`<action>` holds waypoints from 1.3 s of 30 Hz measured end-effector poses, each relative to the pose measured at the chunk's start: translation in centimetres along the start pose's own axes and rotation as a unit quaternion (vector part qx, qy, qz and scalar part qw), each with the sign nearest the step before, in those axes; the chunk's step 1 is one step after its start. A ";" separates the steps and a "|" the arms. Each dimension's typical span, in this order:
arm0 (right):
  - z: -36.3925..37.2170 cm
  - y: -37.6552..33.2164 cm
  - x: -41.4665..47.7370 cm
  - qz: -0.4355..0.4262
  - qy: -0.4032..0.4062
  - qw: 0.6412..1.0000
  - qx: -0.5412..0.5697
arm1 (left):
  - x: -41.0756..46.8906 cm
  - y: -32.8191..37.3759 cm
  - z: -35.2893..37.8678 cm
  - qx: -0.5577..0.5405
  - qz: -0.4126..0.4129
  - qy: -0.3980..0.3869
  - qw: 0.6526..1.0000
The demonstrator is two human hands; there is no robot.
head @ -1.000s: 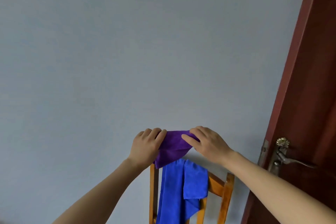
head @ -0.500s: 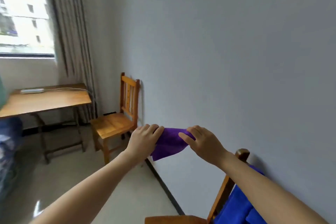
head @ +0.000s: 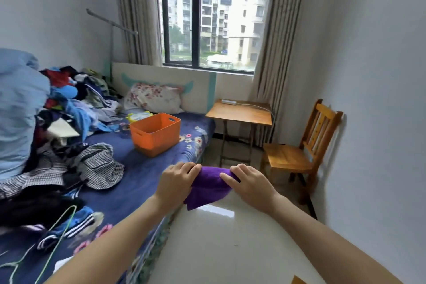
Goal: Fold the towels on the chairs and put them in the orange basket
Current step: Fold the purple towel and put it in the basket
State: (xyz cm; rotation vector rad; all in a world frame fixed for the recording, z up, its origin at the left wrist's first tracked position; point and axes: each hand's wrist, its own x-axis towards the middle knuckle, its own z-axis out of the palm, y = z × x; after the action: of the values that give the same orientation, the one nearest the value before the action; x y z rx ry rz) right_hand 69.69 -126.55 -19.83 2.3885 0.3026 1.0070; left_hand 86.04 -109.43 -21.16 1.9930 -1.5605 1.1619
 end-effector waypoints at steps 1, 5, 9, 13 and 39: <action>0.3 -0.9 1.5 -0.012 0.015 1.000 0.009 | -1.1 -1.3 -1.1 0.017 -0.010 -0.003 1.000; 1.2 -4.7 7.3 -0.038 0.069 0.996 0.045 | -4.8 -5.9 -5.4 0.066 -0.051 -0.023 0.996; 1.4 -9.3 10.9 -0.046 0.080 0.992 0.081 | -8.6 -9.1 -8.8 0.077 -0.068 -0.042 0.994; 1.5 -13.7 13.2 -0.045 0.077 0.991 0.104 | -12.4 -11.6 -11.0 0.074 -0.078 -0.061 0.992; 20.6 0.4 17.0 -0.057 0.028 0.992 0.105 | -2.0 -20.8 9.2 0.023 -0.090 -0.088 0.992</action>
State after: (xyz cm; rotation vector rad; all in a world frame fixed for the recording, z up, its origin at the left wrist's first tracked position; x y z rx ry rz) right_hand 96.32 -128.02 -21.47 2.4990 0.5845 1.0352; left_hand 108.66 -107.77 -23.97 2.2672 -1.4076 0.9839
